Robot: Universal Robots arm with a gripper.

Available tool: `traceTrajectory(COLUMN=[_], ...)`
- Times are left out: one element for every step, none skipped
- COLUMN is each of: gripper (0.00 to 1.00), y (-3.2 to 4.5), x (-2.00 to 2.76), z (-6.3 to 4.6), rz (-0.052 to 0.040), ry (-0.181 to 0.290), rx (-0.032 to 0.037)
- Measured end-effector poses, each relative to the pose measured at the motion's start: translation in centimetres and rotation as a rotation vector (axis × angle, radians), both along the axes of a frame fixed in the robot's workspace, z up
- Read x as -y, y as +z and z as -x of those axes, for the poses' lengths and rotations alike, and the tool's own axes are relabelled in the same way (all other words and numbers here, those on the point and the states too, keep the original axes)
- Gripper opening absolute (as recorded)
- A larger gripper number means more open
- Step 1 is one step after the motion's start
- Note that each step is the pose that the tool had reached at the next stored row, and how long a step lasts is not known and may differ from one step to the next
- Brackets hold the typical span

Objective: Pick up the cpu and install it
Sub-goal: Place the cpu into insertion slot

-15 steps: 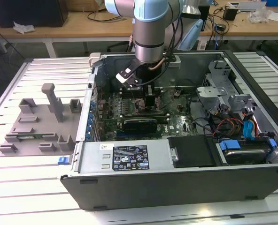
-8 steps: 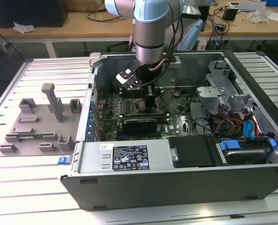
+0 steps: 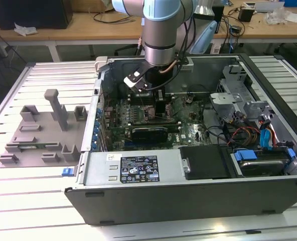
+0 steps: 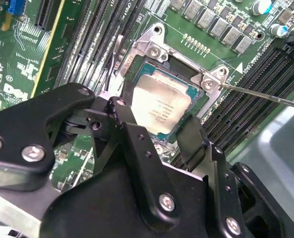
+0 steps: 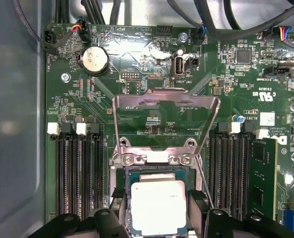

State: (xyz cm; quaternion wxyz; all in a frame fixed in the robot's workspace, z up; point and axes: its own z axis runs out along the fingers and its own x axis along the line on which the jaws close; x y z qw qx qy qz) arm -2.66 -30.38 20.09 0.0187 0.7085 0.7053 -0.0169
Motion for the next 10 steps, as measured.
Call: traceTrajectory(gripper=[0.62, 0.62, 0.62, 0.62, 0.62, 0.62, 0.62, 0.60, 0.54, 0.54], y=[-0.08, -0.09, -0.09, -0.09, -0.11, -0.11, -0.11, -0.11, -0.11, -0.11], x=[0.00, 0.00, 0.00, 0.00, 0.00, 0.00, 0.00, 0.00, 0.00, 0.00], z=[0.00, 0.00, 0.00, 0.00, 0.00, 0.00, 0.00, 0.00, 0.00, 0.00], rz=[0.0000, 0.0000, 0.0001, 0.0002, -0.0001, 0.0000, 0.0000, 0.0003, 0.0002, 0.0001], ry=[0.000, 0.000, 0.000, 0.000, 0.000, 0.000, 0.000, 0.000, 0.000, 0.000], rx=[0.0000, 0.0000, -0.0001, -0.0001, 0.0000, 0.0000, 0.0000, -0.0001, -0.0001, -0.0001])
